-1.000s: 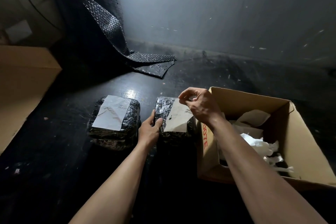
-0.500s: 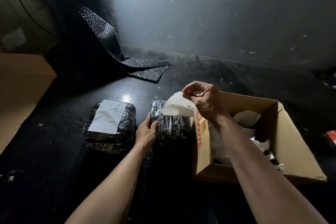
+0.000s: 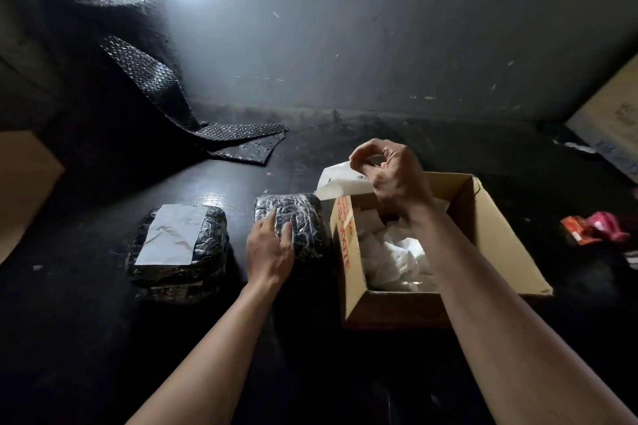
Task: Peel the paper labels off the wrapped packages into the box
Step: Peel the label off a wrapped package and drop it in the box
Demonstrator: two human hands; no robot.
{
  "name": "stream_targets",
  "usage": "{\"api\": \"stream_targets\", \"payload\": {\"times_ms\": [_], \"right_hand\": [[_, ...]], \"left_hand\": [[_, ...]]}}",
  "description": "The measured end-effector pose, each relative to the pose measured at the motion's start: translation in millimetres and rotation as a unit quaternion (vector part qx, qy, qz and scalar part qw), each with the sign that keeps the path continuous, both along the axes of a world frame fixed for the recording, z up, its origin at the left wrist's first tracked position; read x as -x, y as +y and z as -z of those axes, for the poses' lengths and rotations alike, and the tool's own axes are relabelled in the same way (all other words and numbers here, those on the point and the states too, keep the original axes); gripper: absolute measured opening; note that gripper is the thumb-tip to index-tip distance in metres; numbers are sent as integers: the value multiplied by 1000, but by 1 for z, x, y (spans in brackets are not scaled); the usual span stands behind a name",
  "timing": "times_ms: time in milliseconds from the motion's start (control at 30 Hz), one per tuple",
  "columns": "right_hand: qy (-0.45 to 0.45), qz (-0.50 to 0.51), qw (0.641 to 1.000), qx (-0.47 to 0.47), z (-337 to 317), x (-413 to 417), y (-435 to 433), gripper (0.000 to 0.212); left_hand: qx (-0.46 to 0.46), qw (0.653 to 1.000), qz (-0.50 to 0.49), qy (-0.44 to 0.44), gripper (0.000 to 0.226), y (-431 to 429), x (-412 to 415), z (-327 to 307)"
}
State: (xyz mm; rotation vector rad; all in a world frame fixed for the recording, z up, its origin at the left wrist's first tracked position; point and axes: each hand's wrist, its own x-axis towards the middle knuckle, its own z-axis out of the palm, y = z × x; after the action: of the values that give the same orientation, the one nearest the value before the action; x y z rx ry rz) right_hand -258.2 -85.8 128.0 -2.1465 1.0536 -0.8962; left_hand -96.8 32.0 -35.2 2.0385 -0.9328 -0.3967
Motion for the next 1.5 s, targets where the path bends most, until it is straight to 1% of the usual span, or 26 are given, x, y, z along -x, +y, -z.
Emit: {"api": "stream_targets", "payload": {"times_ms": [67, 133, 233, 300, 367, 533, 633, 767, 833, 900, 1067, 1200, 1300, 1500], "right_hand": [[7, 19, 1000, 11, -5, 13, -5, 7], [29, 31, 999, 21, -6, 27, -10, 6], [63, 42, 997, 23, 2, 52, -20, 7], [78, 55, 995, 4, 15, 70, -28, 7], [98, 70, 993, -20, 30, 86, -35, 6], [138, 72, 987, -31, 58, 112, -44, 7], [167, 75, 983, -33, 70, 112, -54, 7], [193, 76, 977, -40, 80, 105, -66, 12], [190, 76, 978, -38, 84, 102, -70, 9], [185, 63, 980, -36, 88, 97, -74, 1], [179, 39, 982, -36, 96, 90, -85, 3], [180, 43, 982, -44, 98, 88, -86, 6], [182, 40, 982, -42, 99, 90, -87, 2], [189, 34, 980, -45, 107, 94, -94, 9]], "left_hand": [[29, 998, 56, 2, 52, -5, 23, -14], [45, 993, 100, 36, 53, -12, 44, -23], [29, 985, 142, 94, 61, -22, 70, -29], [6, 983, 152, 104, 61, -29, 85, -31], [-11, 982, 158, 98, 58, -33, 97, -33], [-18, 982, 149, 113, 53, -33, 117, -24], [-28, 982, 131, 133, 53, -35, 120, -20], [-30, 985, 115, 129, 53, -36, 120, -18], [-29, 986, 105, 129, 53, -35, 121, -17], [-28, 986, 95, 130, 52, -33, 123, -17], [-28, 990, 80, 113, 52, -32, 126, -17], [-22, 989, 68, 127, 52, -32, 126, -18], [-17, 989, 64, 128, 53, -32, 126, -20], [-15, 989, 70, 128, 53, -33, 125, -20]]}}
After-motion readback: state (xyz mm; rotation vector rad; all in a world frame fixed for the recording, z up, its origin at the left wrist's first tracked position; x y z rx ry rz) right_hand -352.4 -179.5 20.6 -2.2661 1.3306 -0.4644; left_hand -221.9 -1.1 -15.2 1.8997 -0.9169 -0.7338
